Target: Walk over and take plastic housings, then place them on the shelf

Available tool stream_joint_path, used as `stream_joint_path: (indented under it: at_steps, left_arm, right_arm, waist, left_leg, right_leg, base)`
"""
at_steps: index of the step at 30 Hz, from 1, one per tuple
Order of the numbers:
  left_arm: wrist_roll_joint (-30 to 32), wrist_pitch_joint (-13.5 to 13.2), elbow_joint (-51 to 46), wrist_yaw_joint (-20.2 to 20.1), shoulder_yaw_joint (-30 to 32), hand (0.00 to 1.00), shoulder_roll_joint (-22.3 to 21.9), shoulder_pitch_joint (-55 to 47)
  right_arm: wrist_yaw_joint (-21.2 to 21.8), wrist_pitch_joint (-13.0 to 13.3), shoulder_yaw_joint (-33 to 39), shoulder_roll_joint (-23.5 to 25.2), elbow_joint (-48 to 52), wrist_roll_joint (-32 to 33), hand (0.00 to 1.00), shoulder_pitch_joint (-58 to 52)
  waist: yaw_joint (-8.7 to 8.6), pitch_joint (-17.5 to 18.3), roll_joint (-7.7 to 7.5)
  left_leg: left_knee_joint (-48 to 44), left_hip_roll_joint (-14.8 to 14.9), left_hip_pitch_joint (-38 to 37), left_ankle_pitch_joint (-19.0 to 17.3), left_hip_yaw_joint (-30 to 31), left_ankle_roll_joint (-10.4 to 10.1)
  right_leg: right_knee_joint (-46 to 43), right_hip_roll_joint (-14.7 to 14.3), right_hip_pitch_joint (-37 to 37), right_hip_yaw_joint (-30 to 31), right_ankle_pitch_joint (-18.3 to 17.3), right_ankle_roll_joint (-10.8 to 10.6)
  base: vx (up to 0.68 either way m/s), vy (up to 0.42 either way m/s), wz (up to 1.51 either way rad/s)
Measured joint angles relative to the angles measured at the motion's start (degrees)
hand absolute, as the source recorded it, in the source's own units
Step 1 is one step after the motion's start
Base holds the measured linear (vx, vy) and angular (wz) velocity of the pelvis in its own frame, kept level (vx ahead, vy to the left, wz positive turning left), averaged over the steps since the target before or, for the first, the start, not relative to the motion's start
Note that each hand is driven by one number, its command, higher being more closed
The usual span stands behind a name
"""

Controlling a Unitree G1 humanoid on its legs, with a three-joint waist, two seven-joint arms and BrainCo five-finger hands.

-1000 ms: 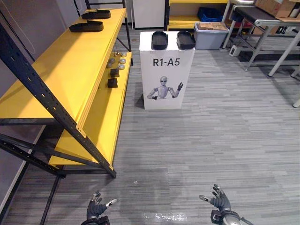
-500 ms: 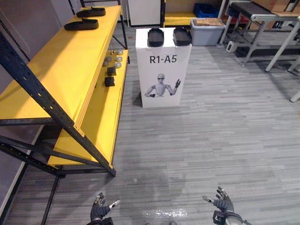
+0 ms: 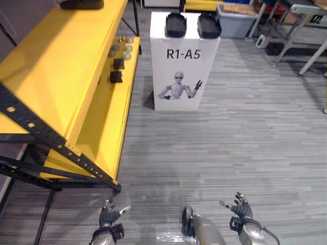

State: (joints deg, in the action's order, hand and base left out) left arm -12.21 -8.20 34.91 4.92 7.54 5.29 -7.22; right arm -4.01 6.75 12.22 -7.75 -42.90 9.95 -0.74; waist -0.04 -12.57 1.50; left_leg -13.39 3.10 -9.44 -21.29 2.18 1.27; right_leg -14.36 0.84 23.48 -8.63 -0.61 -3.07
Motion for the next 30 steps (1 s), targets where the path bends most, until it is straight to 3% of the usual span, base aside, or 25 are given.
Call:
stream_joint_path:
  at_steps: [1,2,4,5,6,7,8,9,12,15,16,17,18,19,20,21,22,23,24,25,27,30]
  left_arm:
    - [0.00,0.00,0.02,0.07,-0.29,0.00,-0.11,0.70]
    - [0.03,-0.03,0.15,0.06,-0.74,0.00,-0.58,1.59]
    - [0.07,-0.04,0.53,-0.15,-1.42,0.00,-1.01,2.95]
    - [0.07,-0.04,0.91,-0.16,-1.37,0.00,-1.38,2.89]
    - [0.07,0.02,1.75,-0.21,-1.31,0.00,-1.65,2.57]
    - [0.10,0.00,1.82,-0.32,-1.26,0.00,-1.65,2.25]
    - [0.11,0.03,1.94,-0.36,-1.10,0.00,-1.69,1.58]
    - [0.08,0.14,2.17,-0.36,-1.18,0.00,-1.87,1.05]
    - [0.04,0.16,2.08,-0.37,-1.34,0.00,-2.73,0.31]
    - [0.04,0.26,1.05,-0.42,-2.07,0.00,-3.42,-0.97]
    - [0.03,0.28,0.95,-0.43,-2.20,0.00,-3.72,-1.44]
    - [0.04,0.43,0.99,-0.39,-2.17,0.00,-3.75,-1.67]
    - [0.04,0.46,0.98,-0.37,-2.13,0.00,-3.78,-1.70]
    - [0.03,0.48,0.93,-0.31,-2.04,0.00,-3.82,-1.65]
    - [0.03,0.58,0.93,-0.31,-1.94,0.00,-4.27,-0.81]
    - [0.03,0.59,0.91,-0.31,-1.89,0.00,-4.51,-0.73]
    - [0.02,0.63,0.97,-0.30,-1.95,0.00,-4.67,-1.18]
    - [-0.02,0.63,0.98,-0.28,-2.25,0.00,-4.47,-1.54]
    - [-0.03,0.81,1.14,-0.20,-2.43,0.00,-3.49,-1.60]
    - [-0.04,1.03,0.98,-0.18,-2.64,0.00,-3.35,-1.32]
    - [-0.08,1.02,0.20,-0.08,-2.92,0.00,-2.92,-0.66]
    - [-0.24,1.02,0.03,-0.12,-2.86,0.00,-2.46,0.23]
  right_arm:
    - [-0.20,0.00,-0.01,-0.49,-0.14,0.00,0.00,0.36]
    - [-0.41,-0.03,0.06,-1.06,-0.44,0.00,0.00,1.44]
    - [-0.54,-0.15,0.02,-0.90,-0.61,-0.01,0.00,2.59]
    - [-0.55,-0.15,-0.33,-0.86,-0.63,-0.01,0.00,2.53]
    - [-0.56,-0.14,-1.77,-0.91,-0.73,0.00,0.00,2.13]
    - [-0.56,-0.14,-2.28,-0.71,-0.68,0.03,0.00,2.03]
    - [-0.60,-0.13,-2.84,-0.16,-0.64,0.23,0.00,1.82]
    - [-0.64,-0.08,-3.40,0.13,-0.64,0.79,0.00,1.62]
    - [-0.69,0.02,-3.29,0.15,-0.68,1.43,0.00,1.88]
    - [-0.76,0.02,-3.03,0.29,-0.69,1.47,0.00,2.67]
    - [-0.95,0.01,-2.66,0.36,-0.89,1.47,0.00,2.85]
    - [-1.20,0.01,-2.26,0.89,-0.94,1.47,0.00,2.81]
    - [-1.38,0.01,-2.14,1.16,-0.93,1.47,0.00,2.82]
    - [-1.53,0.03,-2.15,1.46,-0.88,1.47,0.00,3.04]
    - [-1.53,-0.01,-2.05,1.37,-1.82,1.41,0.00,3.42]
    - [-1.52,-0.16,-2.01,1.43,-2.10,1.23,0.00,3.37]
    - [-1.51,-0.42,-1.91,1.89,-2.59,1.17,0.00,3.00]
    - [-1.48,-0.43,-1.87,2.51,-2.87,1.09,0.00,2.52]
    - [-1.39,-0.49,-2.11,3.79,-2.99,0.74,0.00,1.62]
    - [-1.33,-0.54,-2.19,3.94,-2.93,0.49,0.00,0.05]
    - [-1.27,-0.57,-2.22,4.12,-2.33,0.11,0.00,-1.11]
    - [-0.98,-0.62,-2.19,4.09,-2.70,-0.02,0.00,-1.57]
  waist:
    - [-0.39,0.09,-0.10]
    - [-0.48,0.09,0.76]
    - [-1.24,0.12,0.73]
    - [-1.27,0.11,0.72]
    - [-1.42,0.11,0.75]
    - [-1.28,0.04,0.64]
    - [-0.41,-0.04,0.60]
    - [0.73,-0.03,0.29]
    - [2.45,-0.36,-0.18]
    - [4.32,-0.99,-0.35]
    - [4.67,-1.24,-0.17]
    - [5.44,-1.27,-0.50]
    - [6.00,-1.15,-0.78]
    - [6.56,-0.66,-1.48]
    - [6.47,-0.72,-1.68]
    - [6.73,-0.72,-1.70]
    - [6.67,-0.71,-1.72]
    - [6.27,-0.72,-1.82]
    - [5.28,-0.81,-3.00]
    - [4.17,-0.47,-3.20]
    - [3.77,-0.34,-3.23]
    - [3.31,-0.45,-2.93]
  left_leg:
    - [1.03,0.89,-1.21,-0.09,0.94,-1.03]
    - [0.98,2.75,-1.37,0.44,1.80,-2.90]
    - [-5.82,4.07,0.48,4.07,2.89,-6.32]
    - [-12.93,4.49,2.78,6.65,2.72,-5.51]
    - [-27.58,5.99,8.26,11.89,2.23,-4.27]
    - [-34.41,6.78,10.98,11.70,1.18,-4.14]
    - [-45.20,8.48,16.14,9.99,-0.89,-4.32]
    - [-50.08,8.83,20.57,8.14,-2.23,-4.13]
    - [-45.84,6.35,29.03,5.43,-5.20,-4.13]
    - [-22.72,0.48,33.64,6.42,-5.05,-4.24]
    - [-11.37,-1.09,33.68,11.34,-4.36,-3.61]
    - [-5.99,-2.19,32.77,17.82,-4.26,-2.97]
    - [-4.91,-2.54,31.89,21.11,-4.50,-2.56]
    - [-4.94,-3.63,31.46,23.93,-5.25,0.16]
    - [-7.95,-4.25,32.20,21.09,-6.02,1.96]
    - [-8.84,-4.41,31.61,19.89,-6.76,2.45]
    - [-9.88,-4.82,29.10,17.29,-7.38,2.61]
    - [-10.00,-5.06,26.60,15.12,-7.59,2.98]
    - [-10.10,-6.36,20.92,11.56,-7.63,3.72]
    - [-9.82,-7.09,16.84,9.41,-6.50,4.08]
    - [-7.75,-6.96,12.33,7.84,-5.27,4.20]
    - [-4.07,-5.40,6.05,7.20,-3.37,3.61]
  right_leg:
    - [-0.57,-0.07,0.00,-0.52,5.20,1.94]
    - [-5.59,-0.75,1.34,-2.32,3.67,5.85]
    - [-10.97,-1.18,0.81,-4.59,-2.04,8.48]
    - [-9.69,-1.88,-1.97,-5.03,-3.44,8.81]
    - [-4.08,-3.55,-8.23,-5.08,-4.14,9.00]
    - [-1.11,-4.74,-11.30,-4.95,-4.10,9.08]
    - [3.67,-6.77,-17.12,-4.33,-3.78,9.63]
    - [7.07,-7.72,-21.75,-3.45,-3.90,10.00]
    - [11.55,-7.61,-27.83,-1.58,-4.09,10.26]
    - [14.58,-6.54,-33.47,0.96,-6.32,9.62]
    - [15.14,-6.22,-35.70,1.90,-7.96,9.01]
    - [15.09,-5.47,-37.45,3.46,-9.57,8.32]
    - [14.93,-4.97,-37.94,4.32,-10.40,7.90]
    - [14.02,-3.49,-37.75,5.34,-12.00,6.79]
    - [9.80,-2.18,-36.23,5.82,-13.72,4.73]
    - [6.74,-1.53,-35.51,6.52,-14.53,3.40]
    - [-2.40,-0.56,-33.54,6.80,-15.30,2.12]
    - [-13.59,0.17,-30.31,6.40,-14.93,0.96]
    - [-36.14,2.94,-22.34,6.04,-12.28,-3.63]
    - [-44.91,4.96,-17.64,4.40,-12.49,-3.24]
    - [-45.43,6.61,-12.12,1.62,-12.84,-2.63]
    - [-32.70,6.68,-7.61,-2.16,-13.46,-1.72]
  base:
    - [0.64,-0.299,0.42]
    - [0.78,-0.392,0.36]
    - [0.70,-0.364,0.35]
    - [0.61,-0.303,0.37]
    - [0.59,-0.304,0.21]
    - [0.69,-0.362,0.09]
    - [0.65,-0.318,-0.15]
    - [0.52,-0.215,-0.26]
    - [0.42,-0.099,-0.27]
    - [0.43,0.037,-0.41]
    - [0.44,0.091,-0.41]
    - [0.46,0.098,-0.49]
    - [0.52,0.113,-0.54]
    - [0.55,0.117,-0.36]
    - [0.54,0.115,-0.26]
    - [0.62,0.140,-0.22]
    - [0.50,0.124,-0.23]
    - [0.69,0.190,-0.16]
    - [0.69,0.165,0.20]
    - [0.69,0.149,0.32]
    - [0.53,0.051,0.34]
    - [0.49,-0.026,0.28]
